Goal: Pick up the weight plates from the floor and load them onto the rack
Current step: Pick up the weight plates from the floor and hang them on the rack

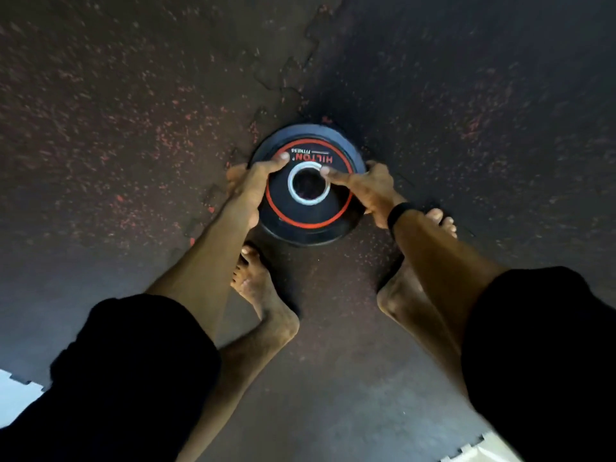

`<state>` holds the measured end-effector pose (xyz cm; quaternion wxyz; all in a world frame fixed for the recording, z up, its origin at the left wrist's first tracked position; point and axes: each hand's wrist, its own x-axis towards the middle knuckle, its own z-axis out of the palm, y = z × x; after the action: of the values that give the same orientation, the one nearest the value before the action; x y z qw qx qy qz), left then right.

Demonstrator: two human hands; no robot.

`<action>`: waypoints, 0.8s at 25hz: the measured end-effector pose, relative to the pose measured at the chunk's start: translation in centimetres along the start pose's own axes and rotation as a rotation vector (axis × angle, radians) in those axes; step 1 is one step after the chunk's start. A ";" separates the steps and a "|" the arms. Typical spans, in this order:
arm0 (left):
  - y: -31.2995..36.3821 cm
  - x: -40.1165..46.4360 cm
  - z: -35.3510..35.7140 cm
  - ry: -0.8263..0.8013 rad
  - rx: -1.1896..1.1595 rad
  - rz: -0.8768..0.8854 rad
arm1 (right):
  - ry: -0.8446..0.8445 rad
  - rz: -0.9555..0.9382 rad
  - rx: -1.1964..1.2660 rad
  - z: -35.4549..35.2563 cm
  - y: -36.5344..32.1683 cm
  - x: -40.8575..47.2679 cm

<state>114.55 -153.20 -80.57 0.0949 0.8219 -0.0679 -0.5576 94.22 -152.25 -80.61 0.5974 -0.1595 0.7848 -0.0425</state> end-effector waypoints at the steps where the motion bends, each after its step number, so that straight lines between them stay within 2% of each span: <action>1: -0.2 -0.5 -0.2 -0.035 -0.009 0.011 | -0.032 0.028 0.061 -0.5 0.2 0.1; 5: 1.9 -6.9 -2.2 -0.211 0.048 0.038 | -0.185 -0.065 0.186 -3.7 -2.6 -5.1; 8: 4.5 -14.4 -5.4 -0.335 0.175 0.092 | -0.227 -0.106 0.125 -6.7 -4.7 -12.7; 12: 10.5 -27.5 -10.8 -0.301 0.229 0.150 | -0.234 -0.241 0.104 -12.5 -11.1 -26.8; 16: 18.6 -42.6 -15.4 -0.302 0.280 0.412 | -0.228 -0.459 0.086 -21.1 -20.3 -43.3; 20: 30.7 -57.2 -18.7 -0.279 0.295 0.792 | -0.033 -0.744 0.096 -29.2 -29.8 -56.3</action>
<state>110.67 -169.11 -15.07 0.1728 0.6542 -0.4684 -0.5681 85.63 -167.11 -12.70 0.5606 -0.4061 0.6605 -0.2908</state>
